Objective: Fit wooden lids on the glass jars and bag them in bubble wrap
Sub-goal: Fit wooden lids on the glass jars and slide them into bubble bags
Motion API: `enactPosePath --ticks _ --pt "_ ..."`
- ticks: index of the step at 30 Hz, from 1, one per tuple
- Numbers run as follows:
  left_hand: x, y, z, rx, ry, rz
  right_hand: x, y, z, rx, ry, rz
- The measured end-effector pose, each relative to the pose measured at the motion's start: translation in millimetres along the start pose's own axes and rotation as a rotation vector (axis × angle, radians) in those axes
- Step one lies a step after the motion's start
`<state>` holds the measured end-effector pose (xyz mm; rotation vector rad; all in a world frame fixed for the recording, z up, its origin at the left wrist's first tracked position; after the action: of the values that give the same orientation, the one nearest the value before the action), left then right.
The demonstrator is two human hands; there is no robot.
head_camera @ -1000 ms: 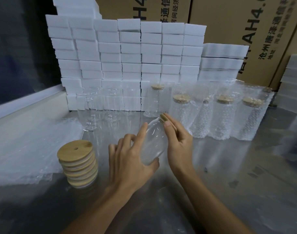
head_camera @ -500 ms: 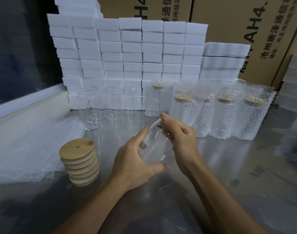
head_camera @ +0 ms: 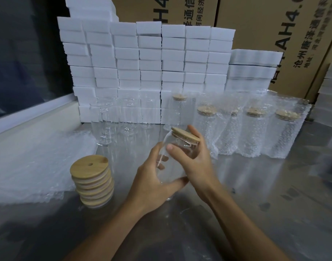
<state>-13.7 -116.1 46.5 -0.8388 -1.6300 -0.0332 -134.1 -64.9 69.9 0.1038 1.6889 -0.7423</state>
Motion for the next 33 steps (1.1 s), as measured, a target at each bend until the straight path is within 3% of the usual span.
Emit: enactPosePath --ticks 5,9,13,16,19,22,24,28,33 --pt "-3 -2 -9 0.026 -0.254 -0.058 -5 6 9 -0.010 0.285 -0.138" --pt "10 -5 -21 0.000 -0.488 -0.099 -2 4 10 -0.007 0.281 -0.139" --pt "45 -9 -44 0.043 -0.678 -0.014 10 3 10 -0.013 0.269 -0.074" --pt "64 -13 -83 0.229 -0.509 0.009 18 2 8 -0.004 0.285 -0.029" --pt "68 -11 -145 0.557 -0.310 0.053 25 3 6 -0.017 0.300 0.008" --pt "35 2 -202 0.853 -0.305 -0.156 30 3 5 -0.024 0.309 0.036" --pt "8 14 -221 0.935 -0.414 -0.365 30 3 5 -0.030 0.311 0.050" --pt "-25 22 -223 0.825 -0.624 -0.636 30 4 6 -0.033 0.293 0.056" --pt "-35 18 -217 0.773 -0.721 -0.689 27 3 5 -0.028 0.303 0.061"
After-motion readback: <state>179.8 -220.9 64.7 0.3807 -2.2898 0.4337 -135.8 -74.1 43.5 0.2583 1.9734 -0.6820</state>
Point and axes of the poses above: each hand's wrist, its own y-axis away from the middle knuckle, its own z-axis out of the palm, x = y × z, the point moved 7 cm from there along -y, towards the middle knuckle, and after that the axes turned 9 degrees about y, right-handed, at the moved point
